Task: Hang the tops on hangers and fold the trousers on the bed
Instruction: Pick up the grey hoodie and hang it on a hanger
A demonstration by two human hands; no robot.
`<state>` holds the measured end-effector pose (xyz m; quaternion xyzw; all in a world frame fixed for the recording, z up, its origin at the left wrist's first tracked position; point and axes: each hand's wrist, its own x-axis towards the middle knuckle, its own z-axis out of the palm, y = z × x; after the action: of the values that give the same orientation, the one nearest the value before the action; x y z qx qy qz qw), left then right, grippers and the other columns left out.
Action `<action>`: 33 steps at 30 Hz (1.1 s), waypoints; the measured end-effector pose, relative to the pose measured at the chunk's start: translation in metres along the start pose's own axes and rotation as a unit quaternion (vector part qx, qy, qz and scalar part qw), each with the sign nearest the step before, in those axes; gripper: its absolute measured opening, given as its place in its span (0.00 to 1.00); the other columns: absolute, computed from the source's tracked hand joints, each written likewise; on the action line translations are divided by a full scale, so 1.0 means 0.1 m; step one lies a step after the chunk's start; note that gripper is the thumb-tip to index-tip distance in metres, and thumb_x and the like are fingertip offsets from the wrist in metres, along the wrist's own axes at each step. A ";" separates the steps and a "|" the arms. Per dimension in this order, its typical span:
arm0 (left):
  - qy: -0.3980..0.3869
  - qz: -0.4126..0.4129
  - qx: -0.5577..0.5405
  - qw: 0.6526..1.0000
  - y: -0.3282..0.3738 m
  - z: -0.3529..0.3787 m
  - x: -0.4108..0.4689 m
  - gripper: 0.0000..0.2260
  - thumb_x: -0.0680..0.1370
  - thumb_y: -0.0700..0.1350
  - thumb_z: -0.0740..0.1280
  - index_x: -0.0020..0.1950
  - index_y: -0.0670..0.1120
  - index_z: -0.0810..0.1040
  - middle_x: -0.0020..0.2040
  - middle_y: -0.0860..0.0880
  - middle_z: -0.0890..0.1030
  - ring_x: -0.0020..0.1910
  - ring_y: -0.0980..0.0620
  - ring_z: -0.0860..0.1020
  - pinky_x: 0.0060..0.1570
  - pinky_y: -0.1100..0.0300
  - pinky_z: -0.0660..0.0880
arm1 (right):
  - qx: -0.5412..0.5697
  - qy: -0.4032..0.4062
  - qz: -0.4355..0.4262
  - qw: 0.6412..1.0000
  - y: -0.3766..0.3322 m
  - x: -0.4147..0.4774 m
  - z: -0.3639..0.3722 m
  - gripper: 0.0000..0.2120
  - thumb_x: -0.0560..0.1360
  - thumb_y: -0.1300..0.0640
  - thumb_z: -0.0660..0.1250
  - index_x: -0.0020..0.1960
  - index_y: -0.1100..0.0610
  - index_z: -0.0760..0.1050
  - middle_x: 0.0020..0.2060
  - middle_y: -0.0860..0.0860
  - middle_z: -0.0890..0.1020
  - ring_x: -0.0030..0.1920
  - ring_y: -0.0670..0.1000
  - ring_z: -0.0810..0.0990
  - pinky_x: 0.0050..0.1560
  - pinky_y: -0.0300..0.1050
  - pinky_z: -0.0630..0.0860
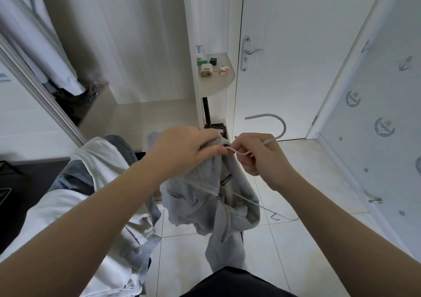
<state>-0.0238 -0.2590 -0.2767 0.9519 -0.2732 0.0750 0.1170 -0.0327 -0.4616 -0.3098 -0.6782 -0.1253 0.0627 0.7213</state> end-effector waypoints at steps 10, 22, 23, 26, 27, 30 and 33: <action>-0.018 -0.023 -0.090 0.996 0.21 0.32 -0.07 0.28 0.78 0.67 0.51 0.57 0.47 0.78 0.42 0.49 0.83 0.42 0.46 0.80 0.45 0.48 0.76 | -0.136 0.003 -0.021 0.990 -0.01 0.02 0.04 0.21 0.76 0.45 0.56 0.36 0.61 0.70 0.26 0.54 0.75 0.26 0.48 0.71 0.28 0.36 0.68; 0.228 -0.175 -0.264 0.921 0.09 0.44 -0.32 0.07 0.83 0.52 0.63 0.48 0.55 0.79 0.40 0.58 0.81 0.43 0.61 0.79 0.43 0.73 0.70 | -0.337 -0.026 -0.091 0.937 0.73 -0.42 0.13 0.18 0.76 0.57 0.69 0.66 0.53 0.75 0.57 0.45 0.79 0.60 0.45 0.74 0.63 0.38 0.68; 0.235 -0.181 -0.270 0.916 0.11 0.44 -0.32 0.08 0.83 0.52 0.63 0.48 0.54 0.79 0.41 0.59 0.81 0.44 0.61 0.79 0.43 0.73 0.69 | -0.379 -0.044 -0.089 0.920 0.80 -0.38 0.18 0.18 0.76 0.56 0.70 0.66 0.52 0.75 0.57 0.44 0.79 0.61 0.46 0.72 0.65 0.43 0.66; 0.247 -0.207 -0.290 0.901 0.12 0.45 -0.35 0.08 0.83 0.51 0.64 0.49 0.52 0.80 0.40 0.57 0.81 0.44 0.61 0.79 0.43 0.73 0.70 | -0.443 -0.011 -0.113 0.889 0.82 -0.30 0.27 0.10 0.75 0.57 0.70 0.56 0.53 0.80 0.49 0.43 0.77 0.57 0.51 0.72 0.64 0.53 0.65; 0.253 -0.220 -0.296 0.894 0.11 0.46 -0.35 0.08 0.83 0.51 0.64 0.49 0.52 0.80 0.40 0.57 0.81 0.43 0.60 0.79 0.43 0.72 0.70 | -0.435 0.001 -0.132 0.891 0.81 -0.29 0.28 0.07 0.74 0.58 0.69 0.52 0.55 0.81 0.49 0.44 0.77 0.56 0.53 0.73 0.62 0.53 0.66; 0.265 -0.244 -0.310 0.880 0.09 0.48 -0.36 0.08 0.83 0.51 0.64 0.49 0.52 0.80 0.40 0.56 0.81 0.43 0.58 0.80 0.42 0.70 0.72 | -0.363 -0.034 -0.167 0.916 0.80 -0.34 0.35 0.06 0.75 0.55 0.63 0.44 0.56 0.77 0.43 0.46 0.78 0.46 0.49 0.73 0.51 0.44 0.69; 0.265 -0.242 -0.318 0.878 0.07 0.51 -0.38 0.09 0.82 0.52 0.64 0.49 0.51 0.80 0.40 0.56 0.81 0.42 0.58 0.80 0.42 0.71 0.72 | -0.295 -0.099 -0.091 0.946 0.86 -0.38 0.35 0.08 0.77 0.52 0.63 0.40 0.48 0.69 0.31 0.42 0.73 0.33 0.45 0.71 0.36 0.39 0.67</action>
<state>-0.0556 -0.2590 -0.3321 0.8445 -0.0019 0.2030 0.4956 -0.0715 -0.4312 -0.3967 -0.8366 -0.2701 0.0243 0.4760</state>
